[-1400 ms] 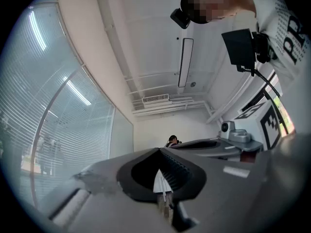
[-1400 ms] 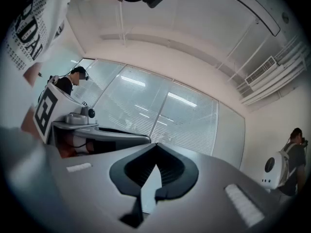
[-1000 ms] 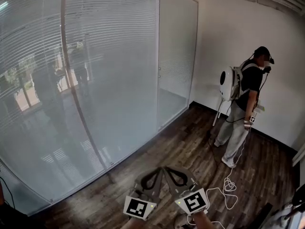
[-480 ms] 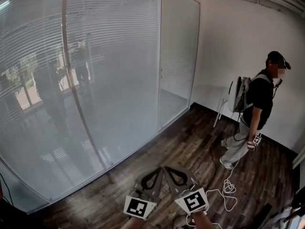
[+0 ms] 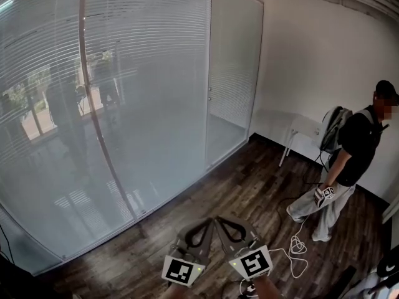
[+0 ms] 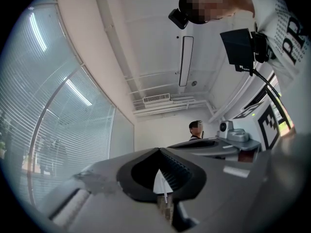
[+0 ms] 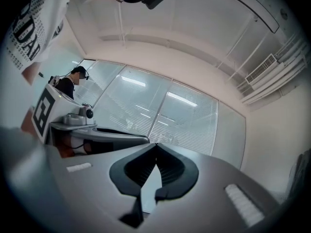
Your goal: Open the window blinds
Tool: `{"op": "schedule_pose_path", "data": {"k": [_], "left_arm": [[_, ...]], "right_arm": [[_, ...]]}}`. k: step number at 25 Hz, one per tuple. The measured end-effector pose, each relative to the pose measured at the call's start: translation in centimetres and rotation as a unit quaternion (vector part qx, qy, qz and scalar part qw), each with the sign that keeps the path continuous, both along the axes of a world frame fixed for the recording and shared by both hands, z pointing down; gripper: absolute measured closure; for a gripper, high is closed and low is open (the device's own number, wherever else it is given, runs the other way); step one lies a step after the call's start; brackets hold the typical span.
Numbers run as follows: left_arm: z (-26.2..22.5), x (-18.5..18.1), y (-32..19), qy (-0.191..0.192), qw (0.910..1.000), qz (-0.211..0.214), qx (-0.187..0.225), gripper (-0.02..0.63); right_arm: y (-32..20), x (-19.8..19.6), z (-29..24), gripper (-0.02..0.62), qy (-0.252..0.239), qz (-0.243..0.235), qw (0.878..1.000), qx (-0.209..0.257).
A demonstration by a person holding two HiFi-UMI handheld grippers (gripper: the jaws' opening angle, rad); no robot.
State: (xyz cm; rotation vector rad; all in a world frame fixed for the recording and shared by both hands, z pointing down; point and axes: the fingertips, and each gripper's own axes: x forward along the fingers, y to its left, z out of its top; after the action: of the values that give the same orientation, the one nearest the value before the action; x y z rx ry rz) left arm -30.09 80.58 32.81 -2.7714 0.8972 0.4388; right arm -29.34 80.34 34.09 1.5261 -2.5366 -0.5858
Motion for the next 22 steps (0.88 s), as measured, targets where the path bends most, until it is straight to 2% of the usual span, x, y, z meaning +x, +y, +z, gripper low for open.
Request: {"op": "schedule_pose_path", "data": {"k": [4,12,19,22], "left_arm": [[0.3,0.7,-0.6,0.003,1.0000,-0.005,-0.007,0.614],[1.0,0.9,-2.8,-0.003,0.9999,-0.003,-0.014,0.614],[2.1,2.0,-7.1,0.003,0.9997,0.010,-0.022,0.614],[2.4,2.4,-9.7,-0.001,0.9998,0.015,-0.013,0.614]], "right_arm": [[-0.6,0.7,0.3,0.591,0.012,-0.001,1.000,-0.006],[-2.8,0.9,0.9,0.591,-0.001,-0.007,1.000,-0.011],[-7.2,2.0,2.2,0.591,0.002,0.000,1.000,-0.016],[-9.8,2.4,2.5,0.592,-0.002,0.005,1.000,-0.018]]}}
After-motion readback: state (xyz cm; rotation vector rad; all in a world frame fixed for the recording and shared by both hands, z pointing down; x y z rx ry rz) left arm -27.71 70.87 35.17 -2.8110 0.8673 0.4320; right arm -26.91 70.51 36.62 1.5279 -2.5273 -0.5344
